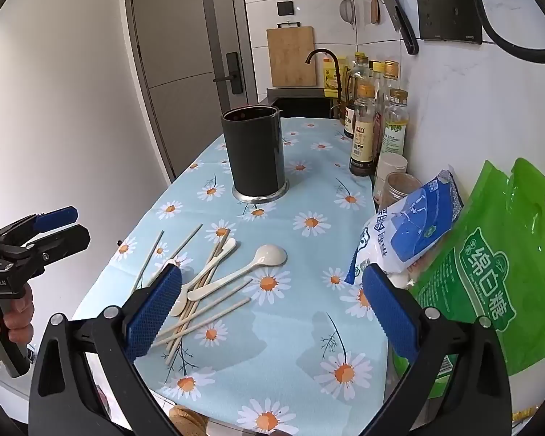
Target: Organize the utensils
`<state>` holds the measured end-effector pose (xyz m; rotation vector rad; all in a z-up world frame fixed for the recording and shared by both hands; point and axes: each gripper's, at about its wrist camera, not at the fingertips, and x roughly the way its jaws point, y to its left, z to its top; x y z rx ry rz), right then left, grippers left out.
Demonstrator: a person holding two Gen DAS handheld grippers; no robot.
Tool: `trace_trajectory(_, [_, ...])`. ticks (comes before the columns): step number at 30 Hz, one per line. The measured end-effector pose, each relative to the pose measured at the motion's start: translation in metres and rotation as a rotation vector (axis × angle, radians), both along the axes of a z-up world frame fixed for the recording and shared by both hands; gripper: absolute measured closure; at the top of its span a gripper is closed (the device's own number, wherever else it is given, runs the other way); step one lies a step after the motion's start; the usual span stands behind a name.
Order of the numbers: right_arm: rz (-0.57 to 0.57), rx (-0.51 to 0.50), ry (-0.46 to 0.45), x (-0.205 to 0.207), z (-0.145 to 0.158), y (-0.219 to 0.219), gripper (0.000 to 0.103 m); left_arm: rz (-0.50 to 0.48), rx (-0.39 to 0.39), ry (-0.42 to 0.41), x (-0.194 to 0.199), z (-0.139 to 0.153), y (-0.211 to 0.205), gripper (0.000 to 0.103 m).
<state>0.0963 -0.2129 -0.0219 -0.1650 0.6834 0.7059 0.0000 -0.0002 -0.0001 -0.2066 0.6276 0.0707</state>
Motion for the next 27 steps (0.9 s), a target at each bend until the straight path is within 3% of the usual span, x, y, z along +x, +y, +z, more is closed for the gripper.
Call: trace_trajectory(27, [-0.003,-0.007,0.023,0.004,-0.004,0.0,0.004,-0.011,0.003,0.021,0.006,-0.01,-0.002,0.006])
